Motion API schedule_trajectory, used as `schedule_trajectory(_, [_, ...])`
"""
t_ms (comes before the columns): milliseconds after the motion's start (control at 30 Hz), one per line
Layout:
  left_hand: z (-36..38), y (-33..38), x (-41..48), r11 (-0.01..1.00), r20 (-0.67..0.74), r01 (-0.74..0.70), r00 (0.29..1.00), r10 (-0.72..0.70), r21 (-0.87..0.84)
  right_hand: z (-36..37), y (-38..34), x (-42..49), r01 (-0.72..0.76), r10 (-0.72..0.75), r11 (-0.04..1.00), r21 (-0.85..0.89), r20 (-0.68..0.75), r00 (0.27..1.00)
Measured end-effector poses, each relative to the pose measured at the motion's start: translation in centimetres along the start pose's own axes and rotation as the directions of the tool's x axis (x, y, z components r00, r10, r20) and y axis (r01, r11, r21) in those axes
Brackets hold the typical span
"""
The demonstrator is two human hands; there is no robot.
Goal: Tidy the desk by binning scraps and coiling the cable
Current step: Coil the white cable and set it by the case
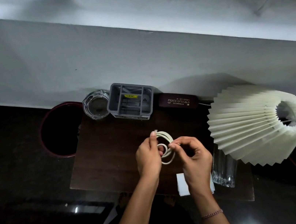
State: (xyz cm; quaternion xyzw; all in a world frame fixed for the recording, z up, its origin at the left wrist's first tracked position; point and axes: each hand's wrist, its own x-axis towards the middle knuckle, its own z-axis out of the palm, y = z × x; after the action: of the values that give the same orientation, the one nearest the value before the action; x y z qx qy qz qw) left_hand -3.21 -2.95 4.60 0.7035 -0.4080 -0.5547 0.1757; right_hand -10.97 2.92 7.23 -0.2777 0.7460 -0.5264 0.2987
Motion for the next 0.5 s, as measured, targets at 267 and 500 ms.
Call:
schedule_trajectory(267, [0.5,1.3,-1.0,0.995,-0.143,-0.055,0.987,0.068,0.089,-0.4,-0.5,1.1,-0.107,0.109,0.994,0.036,-0.057,0.992])
schedule_trajectory(500, [0.2,0.8,-0.5,0.985,-0.179,-0.167,0.969,0.173,0.05,0.9,-0.7,1.5,-0.234,0.242,0.968,0.095,-0.08,0.967])
